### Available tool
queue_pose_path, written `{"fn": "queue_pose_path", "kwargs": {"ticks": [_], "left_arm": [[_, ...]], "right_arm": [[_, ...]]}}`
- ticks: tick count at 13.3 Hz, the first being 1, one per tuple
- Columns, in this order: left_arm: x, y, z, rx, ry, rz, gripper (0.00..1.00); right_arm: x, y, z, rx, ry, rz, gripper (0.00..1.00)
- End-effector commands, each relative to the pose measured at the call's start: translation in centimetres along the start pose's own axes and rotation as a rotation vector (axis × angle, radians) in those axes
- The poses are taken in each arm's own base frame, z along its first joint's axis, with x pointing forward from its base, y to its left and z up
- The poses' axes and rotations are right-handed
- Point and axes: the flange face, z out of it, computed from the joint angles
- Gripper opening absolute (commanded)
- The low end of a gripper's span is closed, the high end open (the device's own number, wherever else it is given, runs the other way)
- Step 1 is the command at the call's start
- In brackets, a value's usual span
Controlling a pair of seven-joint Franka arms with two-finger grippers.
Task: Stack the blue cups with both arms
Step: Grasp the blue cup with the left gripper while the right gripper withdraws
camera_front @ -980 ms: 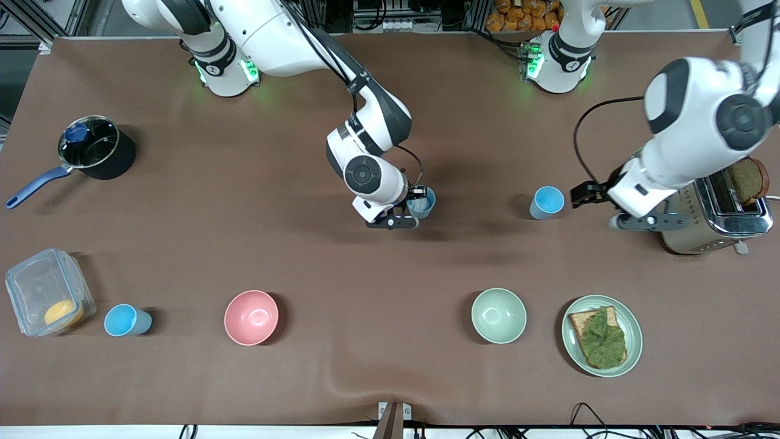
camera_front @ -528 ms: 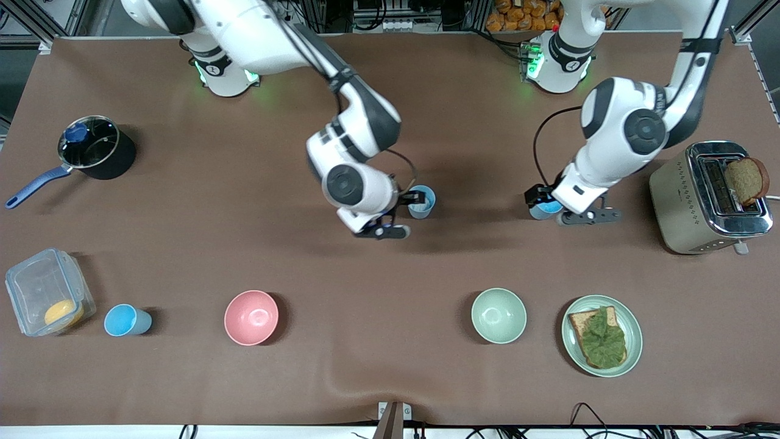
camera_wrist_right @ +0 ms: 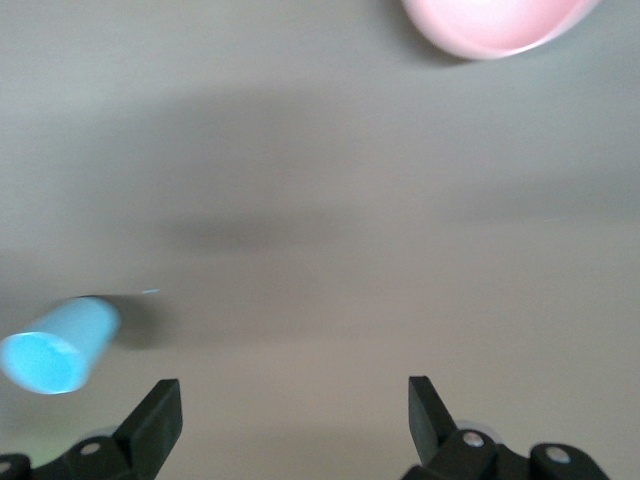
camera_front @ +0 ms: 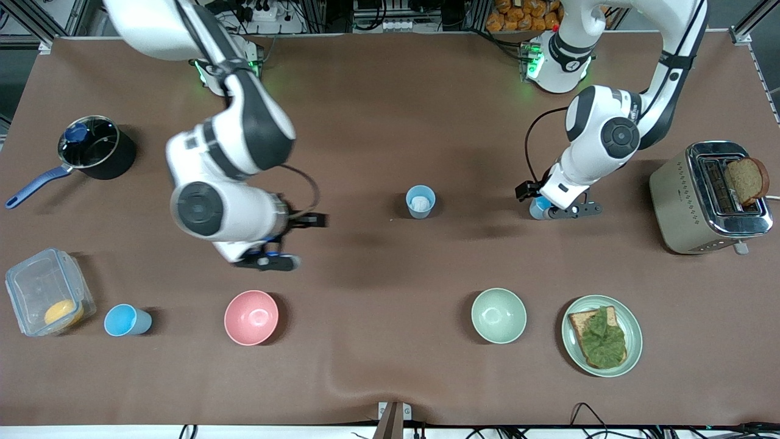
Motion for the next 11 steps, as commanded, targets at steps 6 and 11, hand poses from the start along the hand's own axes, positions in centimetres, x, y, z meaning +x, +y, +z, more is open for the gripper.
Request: {"fn": "queue_pose_path", "kwargs": {"ticks": [6, 11], "left_arm": [[-0.5, -0.3, 3.0, -0.004, -0.034, 0.003, 0.13], [-0.4, -0.5, 0.5, -0.006, -0.013, -0.001, 0.0]], "right_arm": [[2.6, 20.2, -6.0, -0.093, 0.027, -0.019, 1.0], [1.0, 26.6, -9.8, -0.098, 0.054, -0.043, 1.0]]}}
